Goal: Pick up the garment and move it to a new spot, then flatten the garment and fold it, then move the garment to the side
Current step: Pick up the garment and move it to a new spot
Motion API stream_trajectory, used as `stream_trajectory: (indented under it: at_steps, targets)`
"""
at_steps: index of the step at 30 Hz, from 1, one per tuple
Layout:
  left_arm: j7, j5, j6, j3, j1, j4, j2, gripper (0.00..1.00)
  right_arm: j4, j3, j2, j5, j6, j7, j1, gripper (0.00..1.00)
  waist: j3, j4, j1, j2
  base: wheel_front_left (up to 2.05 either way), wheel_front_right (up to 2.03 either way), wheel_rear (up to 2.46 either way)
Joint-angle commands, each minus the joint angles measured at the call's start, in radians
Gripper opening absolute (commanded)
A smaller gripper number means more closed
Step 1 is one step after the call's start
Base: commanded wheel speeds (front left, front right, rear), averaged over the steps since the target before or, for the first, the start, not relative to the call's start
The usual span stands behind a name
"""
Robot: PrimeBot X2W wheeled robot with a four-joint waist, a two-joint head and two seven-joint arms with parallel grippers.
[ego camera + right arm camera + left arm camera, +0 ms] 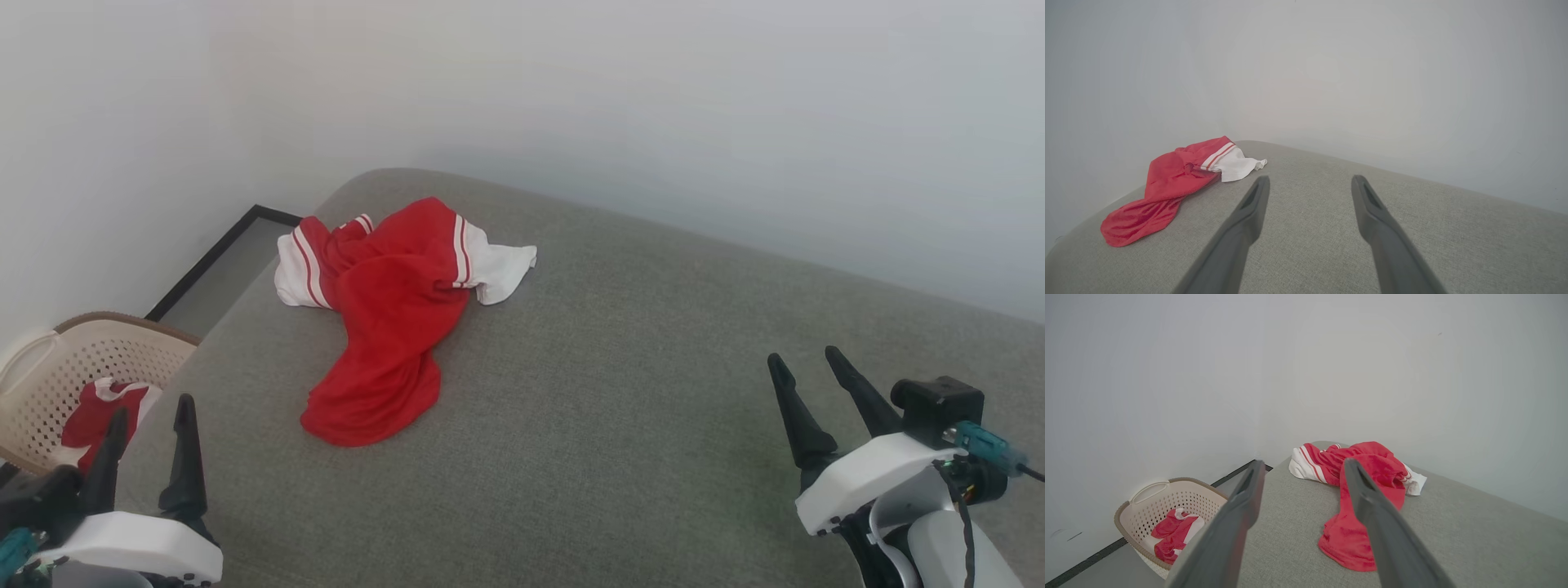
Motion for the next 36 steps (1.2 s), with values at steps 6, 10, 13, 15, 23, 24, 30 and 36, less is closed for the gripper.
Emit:
stream_trajectory:
  at_steps: [6,10,13,15,23,24,30,36]
  targets:
    - [0.027,-0.014,-0.005,-0.023,-0.065,0.021,0.007,1.0,-0.014,-0.018,-0.007,0.003,0.0,-0.002,-0.014,1.0,0.037,-0.024,0.0,0.0,0.0,0.0,0.0]
    - [0.039,-0.011,-0.013,-0.045,-0.144,0.057,0.019,1.0,-0.028,-0.031,-0.015,-0.002,0.0,0.005,-0.026,1.0,0.08,-0.061,0.0,0.0,0.0,0.0,0.0]
    - [0.043,-0.019,-0.019,-0.053,-0.217,0.102,0.029,1.0,-0.049,-0.035,-0.023,-0.009,0.0,0.013,-0.038,1.0,0.123,-0.099,0.0,0.0,0.0,0.0,0.0]
    - [0.047,-0.024,-0.026,-0.056,-0.274,0.142,0.043,1.0,-0.062,-0.039,-0.029,-0.011,0.0,0.019,-0.047,1.0,0.158,-0.126,0.0,0.0,0.0,0.0,0.0]
    - [0.069,-0.065,-0.044,-0.059,-0.531,0.348,0.101,1.0,-0.136,-0.068,-0.064,-0.016,0.0,0.032,-0.093,1.0,0.324,-0.221,0.0,0.0,0.0,0.0,0.0]
    - [0.078,-0.072,-0.045,-0.058,-0.564,0.378,0.111,1.0,-0.147,-0.072,-0.068,-0.016,0.0,0.036,-0.101,1.0,0.35,-0.231,0.0,0.0,0.0,0.0,0.0]
    - [0.137,-0.092,-0.051,-0.071,-0.718,0.537,0.151,1.0,-0.191,-0.09,-0.09,-0.017,0.0,0.045,-0.13,1.0,0.462,-0.265,0.0,0.0,0.0,0.0,0.0]
    - [0.278,-0.112,-0.041,-0.089,-0.877,0.754,0.174,1.0,-0.236,-0.1,-0.11,-0.017,0.0,0.059,-0.154,1.0,0.563,-0.28,0.0,0.0,0.0,0.0,0.0]
